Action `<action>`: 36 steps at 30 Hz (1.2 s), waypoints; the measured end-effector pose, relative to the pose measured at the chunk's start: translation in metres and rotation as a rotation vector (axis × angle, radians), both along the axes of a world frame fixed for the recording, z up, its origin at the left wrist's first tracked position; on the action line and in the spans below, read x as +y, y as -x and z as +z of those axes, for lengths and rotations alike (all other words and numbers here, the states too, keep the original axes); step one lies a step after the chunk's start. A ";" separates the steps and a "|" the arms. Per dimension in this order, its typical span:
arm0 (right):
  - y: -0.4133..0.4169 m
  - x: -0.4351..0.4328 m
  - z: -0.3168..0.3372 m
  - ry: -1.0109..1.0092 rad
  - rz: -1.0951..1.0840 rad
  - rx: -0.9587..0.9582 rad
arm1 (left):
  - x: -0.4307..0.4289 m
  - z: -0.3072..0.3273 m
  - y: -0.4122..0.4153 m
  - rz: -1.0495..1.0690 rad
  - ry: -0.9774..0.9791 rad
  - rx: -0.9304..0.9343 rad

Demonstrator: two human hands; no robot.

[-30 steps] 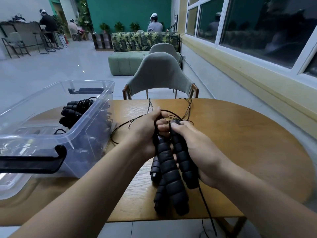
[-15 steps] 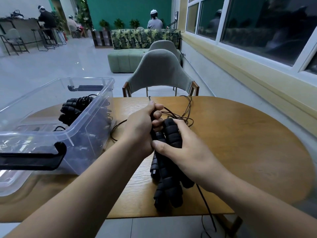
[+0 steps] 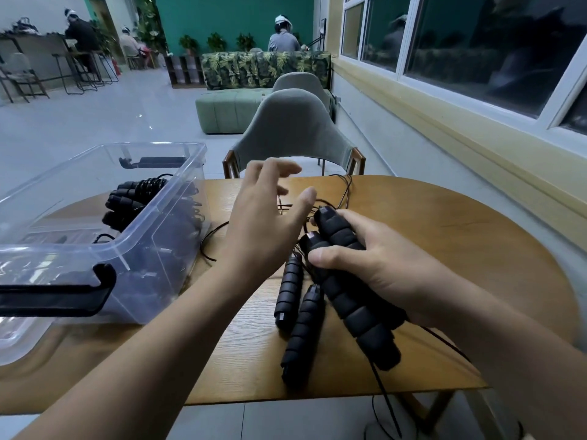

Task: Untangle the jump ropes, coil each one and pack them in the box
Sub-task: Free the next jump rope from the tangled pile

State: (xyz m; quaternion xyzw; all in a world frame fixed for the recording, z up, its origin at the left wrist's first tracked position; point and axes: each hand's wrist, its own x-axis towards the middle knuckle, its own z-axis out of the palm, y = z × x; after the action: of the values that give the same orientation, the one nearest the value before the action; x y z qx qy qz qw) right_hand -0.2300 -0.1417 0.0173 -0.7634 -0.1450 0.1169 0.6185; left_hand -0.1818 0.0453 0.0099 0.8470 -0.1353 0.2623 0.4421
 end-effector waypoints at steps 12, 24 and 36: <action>-0.002 -0.022 0.007 -0.150 -0.057 -0.058 | -0.023 0.001 0.023 -0.264 0.211 0.343; 0.001 -0.022 0.004 -0.155 -0.024 0.016 | -0.026 0.007 0.024 -0.392 0.440 0.504; 0.011 -0.035 0.030 -0.036 0.147 0.115 | -0.011 0.019 0.029 -0.258 -0.173 -0.093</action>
State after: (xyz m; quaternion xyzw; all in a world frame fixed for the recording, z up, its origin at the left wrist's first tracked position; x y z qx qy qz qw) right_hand -0.2414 -0.1763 0.0471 -0.7313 -0.1668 0.2031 0.6294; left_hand -0.2110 0.0346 0.0291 0.8445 -0.2854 0.2296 0.3907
